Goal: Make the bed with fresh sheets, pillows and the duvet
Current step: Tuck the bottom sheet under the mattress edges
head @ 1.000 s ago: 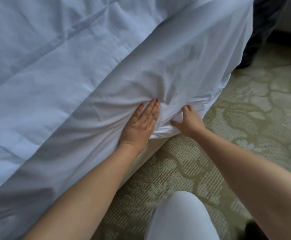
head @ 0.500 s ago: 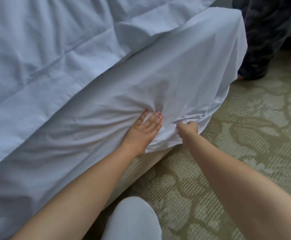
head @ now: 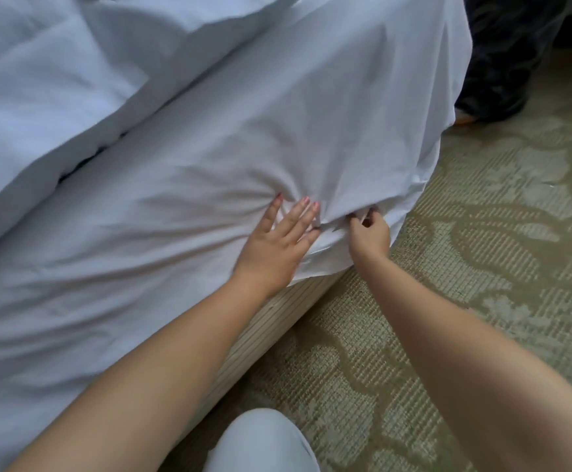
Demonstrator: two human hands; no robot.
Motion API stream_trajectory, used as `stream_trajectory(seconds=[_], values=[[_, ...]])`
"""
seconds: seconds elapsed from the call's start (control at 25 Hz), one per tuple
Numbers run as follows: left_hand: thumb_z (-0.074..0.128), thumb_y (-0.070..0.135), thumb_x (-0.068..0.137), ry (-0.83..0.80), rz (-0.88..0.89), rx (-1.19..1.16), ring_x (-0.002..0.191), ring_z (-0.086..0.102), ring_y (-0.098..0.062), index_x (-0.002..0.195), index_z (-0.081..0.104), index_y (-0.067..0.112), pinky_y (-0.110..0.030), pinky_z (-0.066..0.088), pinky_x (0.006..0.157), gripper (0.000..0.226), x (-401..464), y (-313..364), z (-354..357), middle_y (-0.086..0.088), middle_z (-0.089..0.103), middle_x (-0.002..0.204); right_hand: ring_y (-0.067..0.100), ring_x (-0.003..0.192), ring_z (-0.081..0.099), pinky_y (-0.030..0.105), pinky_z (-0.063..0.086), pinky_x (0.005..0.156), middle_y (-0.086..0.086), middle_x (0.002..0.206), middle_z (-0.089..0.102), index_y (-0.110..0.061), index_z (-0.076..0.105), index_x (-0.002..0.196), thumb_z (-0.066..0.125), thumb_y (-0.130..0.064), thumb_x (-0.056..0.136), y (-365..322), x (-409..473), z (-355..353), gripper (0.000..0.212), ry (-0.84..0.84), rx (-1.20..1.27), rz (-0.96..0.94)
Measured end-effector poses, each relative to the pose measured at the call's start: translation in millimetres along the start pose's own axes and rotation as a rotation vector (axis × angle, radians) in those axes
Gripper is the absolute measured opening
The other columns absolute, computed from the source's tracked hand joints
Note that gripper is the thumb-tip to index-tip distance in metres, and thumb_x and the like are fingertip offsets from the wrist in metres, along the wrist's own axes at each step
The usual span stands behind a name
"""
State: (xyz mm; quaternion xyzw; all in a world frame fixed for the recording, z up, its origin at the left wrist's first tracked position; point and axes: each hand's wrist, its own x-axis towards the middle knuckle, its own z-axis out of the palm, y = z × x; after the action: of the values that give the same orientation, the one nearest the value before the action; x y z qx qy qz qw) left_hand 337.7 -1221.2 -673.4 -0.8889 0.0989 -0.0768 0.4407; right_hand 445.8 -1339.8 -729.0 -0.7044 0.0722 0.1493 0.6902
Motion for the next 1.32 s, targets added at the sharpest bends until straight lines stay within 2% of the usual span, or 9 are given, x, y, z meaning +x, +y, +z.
stream_trajectory(seconds=[0.16, 0.24, 0.32, 0.48, 0.6, 0.76, 0.92, 1.2, 1.32], values=[[0.047, 0.034, 0.090, -0.077, -0.051, 0.025, 0.146, 0.009, -0.035, 0.145, 0.035, 0.024, -0.064, -0.022, 0.102, 0.057, 20, 18, -3, -0.013, 0.011, 0.159, 0.031, 0.125, 0.040, 0.046, 0.036, 0.101, 0.007, 0.141, 0.036, -0.028, 0.042, 0.139, 0.047, -0.048, 0.093, 17, 2, -7, 0.050, 0.203, 0.014, 0.296], [0.059, 0.039, 0.082, -0.038, -0.094, 0.015, 0.145, 0.017, -0.034, 0.139, 0.044, 0.024, -0.063, -0.015, 0.105, 0.061, 25, 20, -2, -0.012, 0.021, 0.157, 0.036, 0.126, 0.040, 0.046, 0.037, 0.100, 0.010, 0.146, 0.029, -0.029, 0.020, 0.148, 0.055, -0.044, 0.091, 19, -1, -8, 0.068, 0.129, 0.230, 0.470], [0.068, 0.043, 0.073, 0.000, -0.120, 0.032, 0.143, 0.026, -0.031, 0.134, 0.049, 0.022, -0.061, -0.006, 0.109, 0.067, 29, 19, 0, -0.010, 0.031, 0.153, 0.035, 0.119, 0.052, 0.040, 0.046, 0.094, 0.013, 0.133, 0.046, -0.026, 0.014, 0.148, 0.060, -0.032, 0.090, 18, -3, -2, 0.075, 0.007, 0.482, 0.552], [0.072, 0.038, 0.068, 0.166, -0.121, -0.014, 0.136, 0.038, -0.030, 0.132, 0.048, 0.011, -0.058, 0.009, 0.111, 0.074, 34, 17, 11, -0.013, 0.044, 0.145, 0.018, 0.074, 0.060, 0.025, 0.049, 0.065, 0.004, 0.084, 0.063, -0.004, 0.059, 0.113, 0.062, -0.003, 0.083, 11, 6, 6, 0.030, -0.002, 0.470, 0.381], [0.075, 0.040, 0.063, 0.277, -0.241, -0.111, 0.136, 0.035, -0.033, 0.127, 0.038, 0.003, -0.048, 0.006, 0.115, 0.083, 33, 15, 11, -0.020, 0.038, 0.146, 0.013, 0.064, 0.049, 0.022, 0.042, 0.058, 0.001, 0.073, 0.058, -0.009, 0.062, 0.087, 0.059, 0.004, 0.080, 1, 14, -1, 0.016, -0.038, 0.414, 0.285], [0.077, 0.038, 0.054, 0.315, -0.388, -0.147, 0.136, 0.026, -0.033, 0.117, 0.040, 0.004, -0.043, 0.002, 0.117, 0.080, 33, 16, 11, -0.022, 0.037, 0.145, 0.021, 0.085, 0.058, 0.031, 0.050, 0.079, 0.001, 0.081, 0.061, -0.010, 0.059, 0.093, 0.063, 0.003, 0.078, -12, 24, -5, 0.020, -0.133, 0.337, 0.159], [0.078, 0.036, 0.051, 0.275, -0.409, -0.199, 0.136, 0.025, -0.031, 0.105, 0.039, 0.008, -0.045, -0.001, 0.116, 0.072, 38, 18, 11, -0.022, 0.041, 0.144, 0.023, 0.086, 0.063, 0.034, 0.054, 0.080, 0.001, 0.080, 0.064, -0.016, 0.056, 0.080, 0.070, 0.001, 0.073, -11, 18, -3, 0.023, -0.069, 0.165, 0.054], [0.072, 0.045, 0.052, 0.273, -0.220, -0.199, 0.133, 0.043, -0.030, 0.099, 0.055, 0.009, -0.047, 0.001, 0.115, 0.061, 31, 5, 5, -0.019, 0.048, 0.140, 0.022, 0.091, 0.060, 0.031, 0.049, 0.078, 0.005, 0.099, 0.065, -0.014, 0.055, 0.098, 0.067, -0.013, 0.078, -16, 20, 14, 0.023, 0.016, 0.109, 0.071], [0.074, 0.031, 0.052, 0.264, -0.205, -0.143, 0.133, 0.043, -0.031, 0.100, 0.046, 0.007, -0.046, 0.005, 0.115, 0.061, 25, 5, 6, -0.020, 0.048, 0.140, 0.025, 0.100, 0.059, 0.033, 0.045, 0.080, 0.008, 0.107, 0.064, -0.012, 0.056, 0.102, 0.061, -0.018, 0.086, -22, 24, 25, 0.018, 0.041, -0.049, 0.053]])
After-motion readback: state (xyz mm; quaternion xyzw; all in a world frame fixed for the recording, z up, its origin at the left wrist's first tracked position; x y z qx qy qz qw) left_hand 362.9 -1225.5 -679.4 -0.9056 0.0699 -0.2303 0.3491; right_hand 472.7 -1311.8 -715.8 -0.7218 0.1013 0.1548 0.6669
